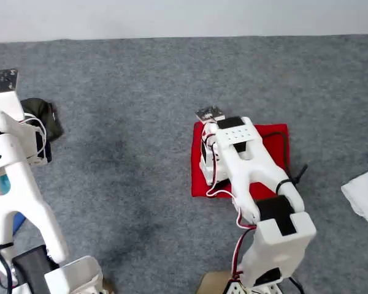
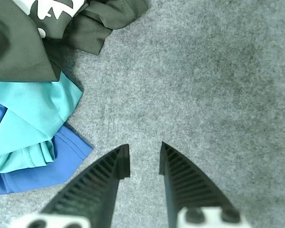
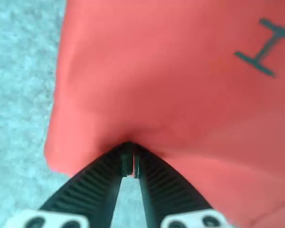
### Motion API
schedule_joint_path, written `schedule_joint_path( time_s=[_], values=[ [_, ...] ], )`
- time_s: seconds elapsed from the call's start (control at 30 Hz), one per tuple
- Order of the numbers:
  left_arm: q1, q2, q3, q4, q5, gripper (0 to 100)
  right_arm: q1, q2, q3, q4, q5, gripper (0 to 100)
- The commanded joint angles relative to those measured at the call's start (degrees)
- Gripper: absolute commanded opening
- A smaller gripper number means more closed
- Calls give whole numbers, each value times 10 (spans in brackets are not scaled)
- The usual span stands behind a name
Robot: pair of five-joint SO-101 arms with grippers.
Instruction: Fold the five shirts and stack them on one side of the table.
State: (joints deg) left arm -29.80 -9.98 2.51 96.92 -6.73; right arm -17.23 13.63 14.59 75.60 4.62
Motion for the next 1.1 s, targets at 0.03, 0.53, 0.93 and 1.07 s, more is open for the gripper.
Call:
schedule_joint_path(
  time_s=[0.03,0.53,0.93,1.07],
  values=[
    [4,-23,-5,6,-3,107,34,-69,-68,71,3,9],
    [83,-23,-5,7,-1,107,127,-116,-97,95,-182,429],
    [93,-23,-5,18,-1,107,180,63,-243,102,-219,438],
    [93,-23,-5,18,-1,107,175,107,-266,101,-218,438]
  ],
)
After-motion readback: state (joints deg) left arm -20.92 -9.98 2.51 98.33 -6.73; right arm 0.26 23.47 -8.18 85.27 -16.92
